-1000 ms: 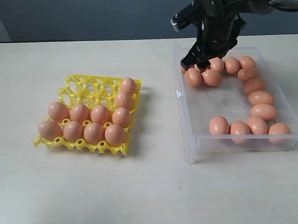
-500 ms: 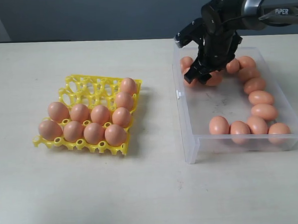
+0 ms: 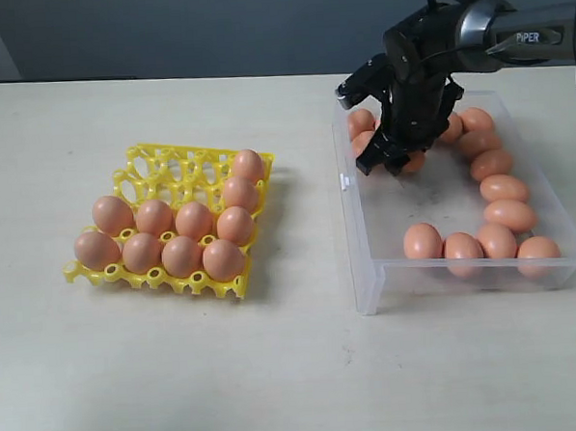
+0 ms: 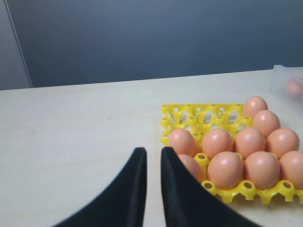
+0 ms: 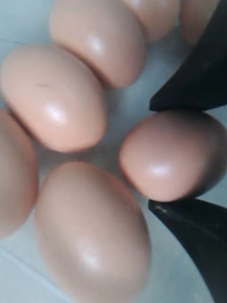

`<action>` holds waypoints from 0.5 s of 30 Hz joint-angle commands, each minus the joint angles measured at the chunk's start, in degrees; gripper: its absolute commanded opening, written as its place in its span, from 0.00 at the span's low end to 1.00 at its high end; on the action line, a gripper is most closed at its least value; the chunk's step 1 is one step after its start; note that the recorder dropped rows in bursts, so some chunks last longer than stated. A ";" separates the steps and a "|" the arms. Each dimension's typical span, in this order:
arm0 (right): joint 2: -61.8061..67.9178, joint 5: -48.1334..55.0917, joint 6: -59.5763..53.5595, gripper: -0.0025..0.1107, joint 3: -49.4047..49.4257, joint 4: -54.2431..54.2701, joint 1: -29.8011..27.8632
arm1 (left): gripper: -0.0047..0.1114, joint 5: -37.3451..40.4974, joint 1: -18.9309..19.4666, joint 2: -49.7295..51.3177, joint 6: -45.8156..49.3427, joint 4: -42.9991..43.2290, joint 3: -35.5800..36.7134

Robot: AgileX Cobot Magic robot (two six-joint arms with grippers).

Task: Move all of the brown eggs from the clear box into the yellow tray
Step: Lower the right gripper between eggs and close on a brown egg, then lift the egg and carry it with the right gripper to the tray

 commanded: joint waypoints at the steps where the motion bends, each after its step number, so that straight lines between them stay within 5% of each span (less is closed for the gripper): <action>1: -6.51 6.53 3.09 0.03 0.11 2.23 1.43 | 0.15 -0.35 -0.10 0.36 -0.05 0.11 0.29; 6: -12.55 -2.33 -2.34 0.03 0.11 15.64 5.61 | 0.15 -0.35 -0.10 0.36 -0.05 0.11 0.29; 11: -9.30 -17.08 -41.66 0.03 0.22 62.02 11.17 | 0.15 -0.35 -0.10 0.36 -0.05 0.11 0.29; 15: -5.37 -18.04 -51.82 0.03 0.22 74.10 12.64 | 0.15 -0.35 -0.10 0.36 -0.05 0.11 0.29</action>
